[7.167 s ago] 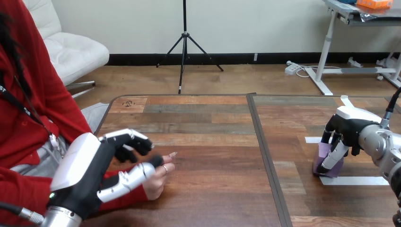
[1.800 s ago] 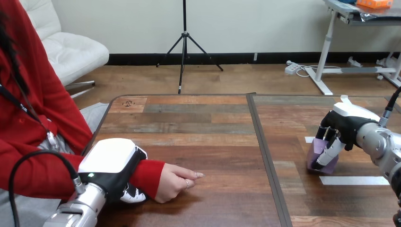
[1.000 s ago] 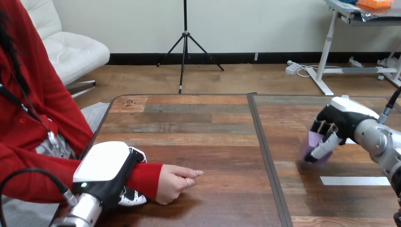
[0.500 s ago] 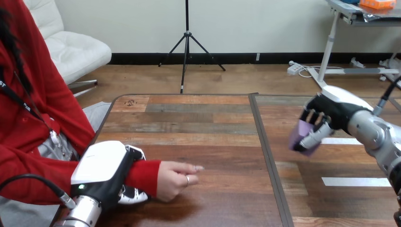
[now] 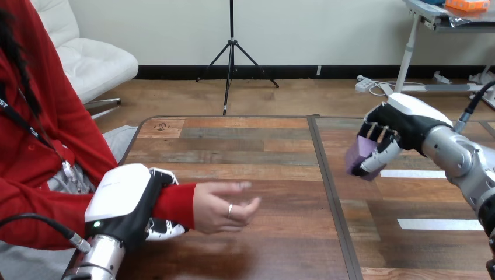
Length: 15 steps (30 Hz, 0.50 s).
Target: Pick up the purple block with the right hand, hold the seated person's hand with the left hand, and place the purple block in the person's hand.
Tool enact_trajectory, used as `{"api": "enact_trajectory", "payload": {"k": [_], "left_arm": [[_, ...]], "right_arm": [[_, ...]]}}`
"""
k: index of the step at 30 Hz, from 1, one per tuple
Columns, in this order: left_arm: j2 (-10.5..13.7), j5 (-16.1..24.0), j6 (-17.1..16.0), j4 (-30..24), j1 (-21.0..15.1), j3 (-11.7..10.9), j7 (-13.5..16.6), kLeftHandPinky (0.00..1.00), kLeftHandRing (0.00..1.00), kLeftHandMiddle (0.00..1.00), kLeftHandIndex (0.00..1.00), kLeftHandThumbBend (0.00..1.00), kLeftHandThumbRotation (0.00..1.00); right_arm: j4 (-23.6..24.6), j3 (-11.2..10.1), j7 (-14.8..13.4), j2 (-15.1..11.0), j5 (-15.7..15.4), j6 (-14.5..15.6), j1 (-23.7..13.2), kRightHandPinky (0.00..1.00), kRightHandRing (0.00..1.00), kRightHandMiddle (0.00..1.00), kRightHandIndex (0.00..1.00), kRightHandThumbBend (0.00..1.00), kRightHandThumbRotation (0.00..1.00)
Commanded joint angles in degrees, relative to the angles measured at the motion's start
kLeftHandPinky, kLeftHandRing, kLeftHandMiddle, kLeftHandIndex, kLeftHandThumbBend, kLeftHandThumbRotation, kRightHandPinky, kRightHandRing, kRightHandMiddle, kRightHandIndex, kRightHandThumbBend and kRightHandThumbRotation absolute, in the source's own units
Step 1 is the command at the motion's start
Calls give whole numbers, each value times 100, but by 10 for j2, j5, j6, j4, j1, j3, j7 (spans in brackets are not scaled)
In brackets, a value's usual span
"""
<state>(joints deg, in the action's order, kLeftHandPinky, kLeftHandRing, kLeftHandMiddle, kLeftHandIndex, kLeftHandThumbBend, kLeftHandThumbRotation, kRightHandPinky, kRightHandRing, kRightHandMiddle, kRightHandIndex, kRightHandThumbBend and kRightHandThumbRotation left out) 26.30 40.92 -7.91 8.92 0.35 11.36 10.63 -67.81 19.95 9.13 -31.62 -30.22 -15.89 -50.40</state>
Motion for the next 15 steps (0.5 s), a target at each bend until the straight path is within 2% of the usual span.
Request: {"api": "enact_trajectory", "payload": {"k": [1, 15], "left_arm": [[-20, -16, -15, -66, -63, -16, 18, 30, 34, 39, 39, 63, 0], [-27, -16, -24, -54, -96, -21, 25, 30, 34, 38, 39, 66, 0]], "right_arm": [[35, -10, 1, 0, 8, -17, -57, 41, 45, 49, 49, 75, 0], [61, -9, 4, 5, 7, -31, -60, 41, 45, 49, 49, 75, 0]]}}
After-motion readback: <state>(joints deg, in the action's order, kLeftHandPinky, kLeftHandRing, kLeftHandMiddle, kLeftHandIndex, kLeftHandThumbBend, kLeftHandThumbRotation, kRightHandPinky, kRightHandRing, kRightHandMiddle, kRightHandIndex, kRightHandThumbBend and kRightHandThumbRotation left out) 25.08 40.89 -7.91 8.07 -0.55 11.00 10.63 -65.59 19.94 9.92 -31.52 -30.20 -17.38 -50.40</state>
